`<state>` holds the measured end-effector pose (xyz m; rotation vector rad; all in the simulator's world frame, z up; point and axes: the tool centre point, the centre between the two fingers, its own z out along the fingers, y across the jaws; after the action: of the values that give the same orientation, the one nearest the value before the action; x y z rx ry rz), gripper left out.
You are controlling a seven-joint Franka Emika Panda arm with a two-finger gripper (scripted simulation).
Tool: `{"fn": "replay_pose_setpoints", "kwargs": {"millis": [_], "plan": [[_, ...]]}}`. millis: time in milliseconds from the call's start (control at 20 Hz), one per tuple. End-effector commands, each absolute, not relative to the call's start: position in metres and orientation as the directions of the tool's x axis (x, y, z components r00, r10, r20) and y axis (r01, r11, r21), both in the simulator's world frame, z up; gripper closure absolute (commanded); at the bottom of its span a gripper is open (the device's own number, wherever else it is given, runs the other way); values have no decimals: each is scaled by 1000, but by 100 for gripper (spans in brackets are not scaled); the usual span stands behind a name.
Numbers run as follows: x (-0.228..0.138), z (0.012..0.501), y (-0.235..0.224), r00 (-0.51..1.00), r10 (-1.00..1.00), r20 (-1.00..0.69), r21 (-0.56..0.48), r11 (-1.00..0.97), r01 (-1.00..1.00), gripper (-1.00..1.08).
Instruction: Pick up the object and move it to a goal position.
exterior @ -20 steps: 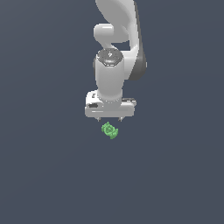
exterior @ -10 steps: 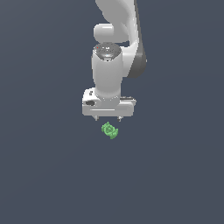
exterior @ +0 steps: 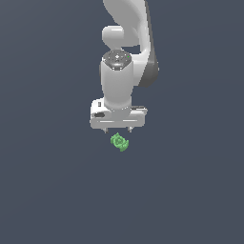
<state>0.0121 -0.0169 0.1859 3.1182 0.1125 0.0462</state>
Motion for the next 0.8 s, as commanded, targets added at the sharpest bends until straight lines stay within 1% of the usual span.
{"fn": "replay_pose_setpoints", "kwargs": {"millis": [0, 350, 750], "plan": [[11, 181, -17, 993, 112, 26, 23, -994, 111, -92], [6, 164, -17, 963, 269, 15, 23, -963, 268, -92], [-1, 140, -16, 881, 472, 4, 17, -881, 472, -92]]}}
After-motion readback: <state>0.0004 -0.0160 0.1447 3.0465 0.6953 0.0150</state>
